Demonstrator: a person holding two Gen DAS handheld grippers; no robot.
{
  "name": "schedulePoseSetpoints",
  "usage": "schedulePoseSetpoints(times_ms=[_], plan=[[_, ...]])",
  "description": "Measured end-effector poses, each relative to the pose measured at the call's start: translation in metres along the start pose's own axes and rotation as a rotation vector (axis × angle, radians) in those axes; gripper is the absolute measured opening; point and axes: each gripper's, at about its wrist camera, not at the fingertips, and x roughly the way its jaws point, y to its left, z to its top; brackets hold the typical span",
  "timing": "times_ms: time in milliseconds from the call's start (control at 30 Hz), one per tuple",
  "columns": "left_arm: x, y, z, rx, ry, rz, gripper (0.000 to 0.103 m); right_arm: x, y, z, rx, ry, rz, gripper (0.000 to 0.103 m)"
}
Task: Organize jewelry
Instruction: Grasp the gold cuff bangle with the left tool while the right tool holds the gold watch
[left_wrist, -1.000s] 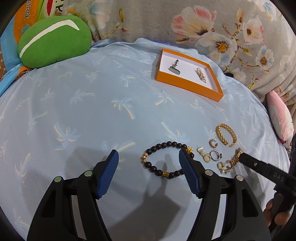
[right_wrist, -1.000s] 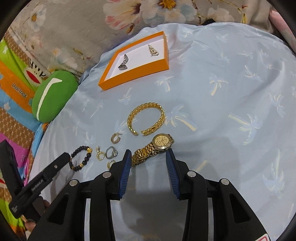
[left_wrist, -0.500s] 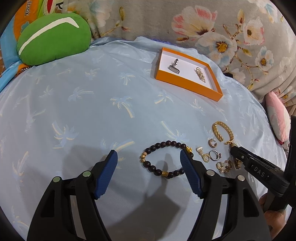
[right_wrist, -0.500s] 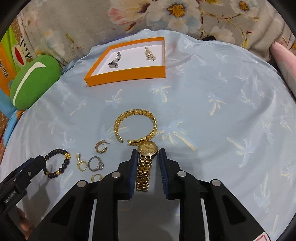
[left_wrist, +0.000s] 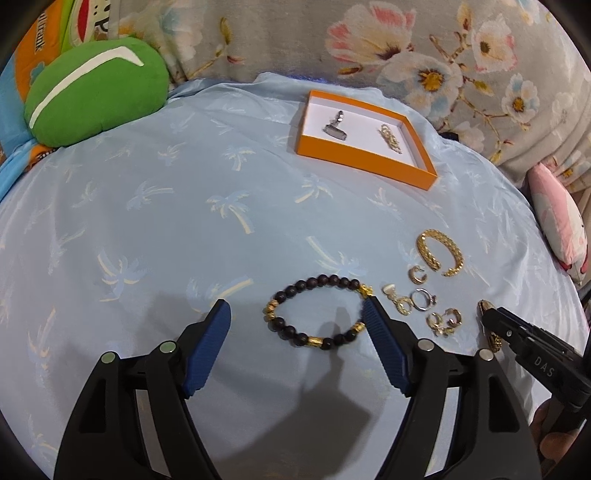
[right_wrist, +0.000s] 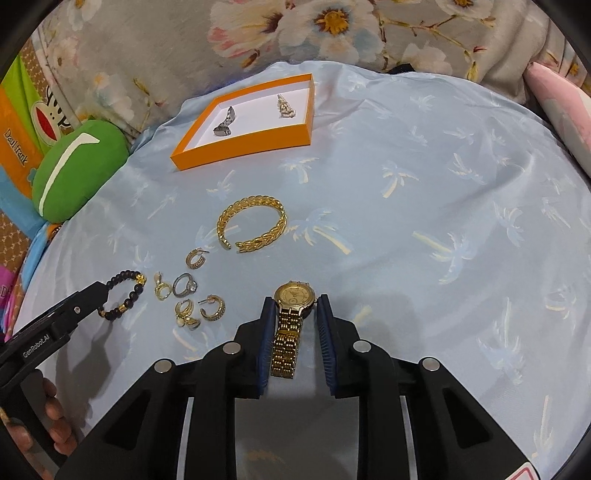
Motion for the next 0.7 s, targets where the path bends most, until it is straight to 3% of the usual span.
schedulePoseSetpoints(times_ms=[67, 333, 500, 700], plan=[[0.001, -0.005, -0.002, 0.001, 0.01, -0.007, 0.083, 0.0, 0.0, 0.0, 0.0, 0.001, 0.002, 0.021], [0.003, -0.032, 0.013, 0.03, -0.012, -0.018, 0.083, -0.002, -0.002, -0.002, 0.013, -0.003, 0.018, 0.022], [0.009, -0.068, 0.029, 0.087, -0.016, -0.08, 0.083, -0.008, -0.009, -0.003, 0.013, -0.014, -0.016, 0.022], [0.041, -0.121, 0.028, 0.18, 0.036, -0.087, 0.083, -0.016, -0.039, -0.004, 0.06, -0.014, -0.055, 0.022]])
